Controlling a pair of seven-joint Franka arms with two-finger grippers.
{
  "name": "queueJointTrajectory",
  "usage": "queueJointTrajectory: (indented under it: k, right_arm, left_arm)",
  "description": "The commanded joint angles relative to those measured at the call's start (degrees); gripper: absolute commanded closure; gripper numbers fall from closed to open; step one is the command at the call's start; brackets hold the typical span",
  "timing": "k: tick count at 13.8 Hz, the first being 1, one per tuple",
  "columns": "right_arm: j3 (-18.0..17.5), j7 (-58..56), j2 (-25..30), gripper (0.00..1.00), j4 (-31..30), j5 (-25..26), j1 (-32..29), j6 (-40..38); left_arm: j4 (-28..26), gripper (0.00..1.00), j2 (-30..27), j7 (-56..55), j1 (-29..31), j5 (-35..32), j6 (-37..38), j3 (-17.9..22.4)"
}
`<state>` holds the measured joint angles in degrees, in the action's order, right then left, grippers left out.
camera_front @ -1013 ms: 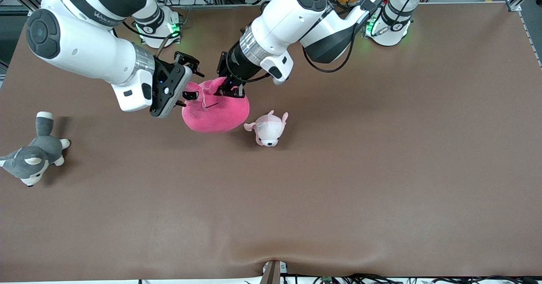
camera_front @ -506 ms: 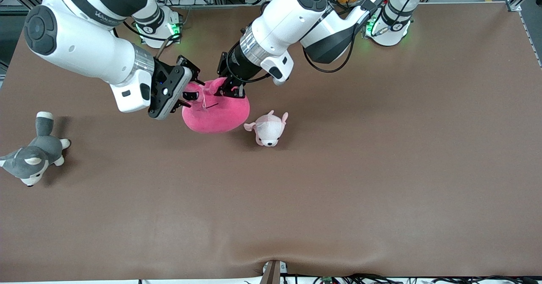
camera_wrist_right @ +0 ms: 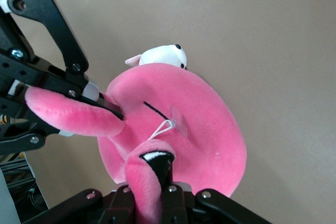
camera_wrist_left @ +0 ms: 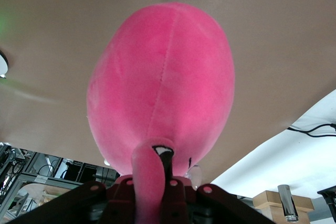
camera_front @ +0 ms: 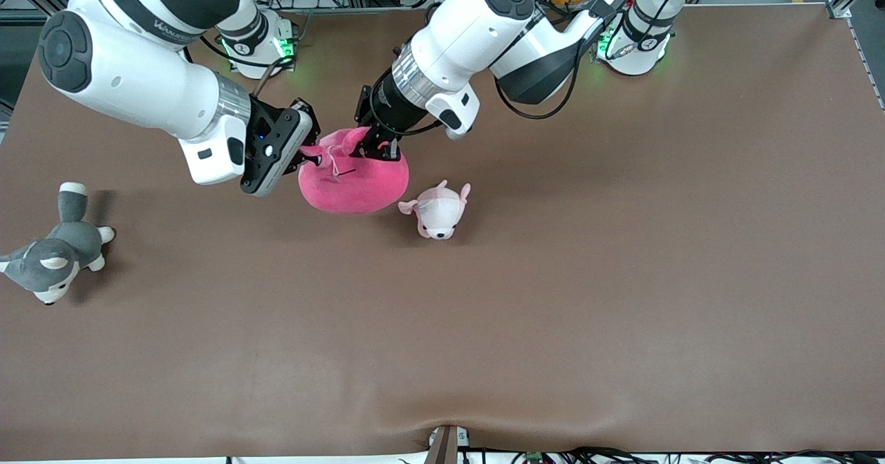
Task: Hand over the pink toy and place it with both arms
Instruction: 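Open the left gripper while the right gripper carries the pink toy away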
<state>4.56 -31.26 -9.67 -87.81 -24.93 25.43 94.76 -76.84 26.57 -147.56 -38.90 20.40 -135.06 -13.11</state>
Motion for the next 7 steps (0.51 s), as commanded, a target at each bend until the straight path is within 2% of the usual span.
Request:
queueJointTrajectory:
  k: [1, 4, 7]
  right_arm:
    - [0.27, -0.91, 0.61, 1.00, -0.61, -0.82, -1.34, -0.80]
    - [0.27, -1.00, 0.61, 1.00, -0.79, -0.30, -3.97, -1.77]
    - [0.36, -0.65, 0.44, 1.00, -1.66, -0.03, -7.66, -2.21]
  left_arm:
    - [1.34, 0.00, 0.06, -0.89, 0.40, -0.80, -0.55, 0.37]
    - [1.26, 0.00, -1.95, -0.27, 2.85, -6.48, 0.32, 0.37]
    - [1.34, 0.00, -4.15, 6.72, 7.51, -12.13, 8.91, 0.28]
